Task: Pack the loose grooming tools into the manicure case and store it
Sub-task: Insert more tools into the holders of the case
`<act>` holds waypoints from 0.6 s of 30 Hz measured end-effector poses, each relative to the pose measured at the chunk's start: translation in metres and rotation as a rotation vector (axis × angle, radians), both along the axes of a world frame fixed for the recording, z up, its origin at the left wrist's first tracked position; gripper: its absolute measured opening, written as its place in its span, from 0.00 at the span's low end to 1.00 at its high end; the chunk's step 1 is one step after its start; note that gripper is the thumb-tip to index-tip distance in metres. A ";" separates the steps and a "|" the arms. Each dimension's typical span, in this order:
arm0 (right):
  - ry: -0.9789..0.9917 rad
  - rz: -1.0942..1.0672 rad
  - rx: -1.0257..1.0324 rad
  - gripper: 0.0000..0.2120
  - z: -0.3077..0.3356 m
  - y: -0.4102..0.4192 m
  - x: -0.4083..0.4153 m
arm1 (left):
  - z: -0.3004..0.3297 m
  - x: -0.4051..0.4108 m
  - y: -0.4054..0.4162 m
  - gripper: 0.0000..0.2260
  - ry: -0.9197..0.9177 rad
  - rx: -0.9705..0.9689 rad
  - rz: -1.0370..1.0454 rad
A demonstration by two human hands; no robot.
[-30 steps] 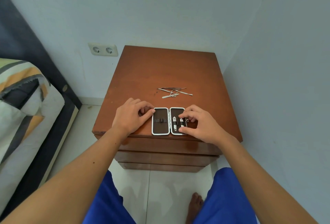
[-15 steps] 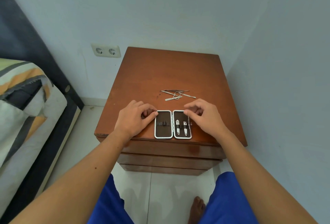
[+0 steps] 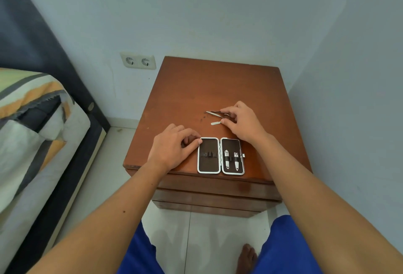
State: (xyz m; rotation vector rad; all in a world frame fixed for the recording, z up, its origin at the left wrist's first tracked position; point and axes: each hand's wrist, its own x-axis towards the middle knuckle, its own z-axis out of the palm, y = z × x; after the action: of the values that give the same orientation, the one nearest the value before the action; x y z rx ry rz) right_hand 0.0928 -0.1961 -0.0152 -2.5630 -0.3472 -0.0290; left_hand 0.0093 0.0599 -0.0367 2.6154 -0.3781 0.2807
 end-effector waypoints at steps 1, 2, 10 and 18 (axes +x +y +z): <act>0.004 0.017 -0.005 0.17 0.000 0.000 0.001 | -0.001 0.000 0.001 0.10 -0.004 -0.001 0.005; 0.009 0.030 -0.014 0.17 0.000 -0.001 0.002 | -0.002 0.001 0.002 0.10 -0.006 -0.002 0.010; 0.007 0.084 -0.046 0.17 0.005 -0.006 -0.004 | -0.002 0.001 0.000 0.09 -0.007 0.007 0.010; -0.007 0.090 -0.016 0.12 0.002 -0.006 -0.002 | 0.000 0.001 0.000 0.10 0.002 0.013 0.008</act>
State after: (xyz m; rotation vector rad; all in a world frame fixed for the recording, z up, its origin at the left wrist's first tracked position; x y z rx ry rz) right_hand 0.0913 -0.2026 -0.0127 -2.5605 -0.4674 -0.0018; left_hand 0.0099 0.0596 -0.0371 2.6300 -0.3697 0.2787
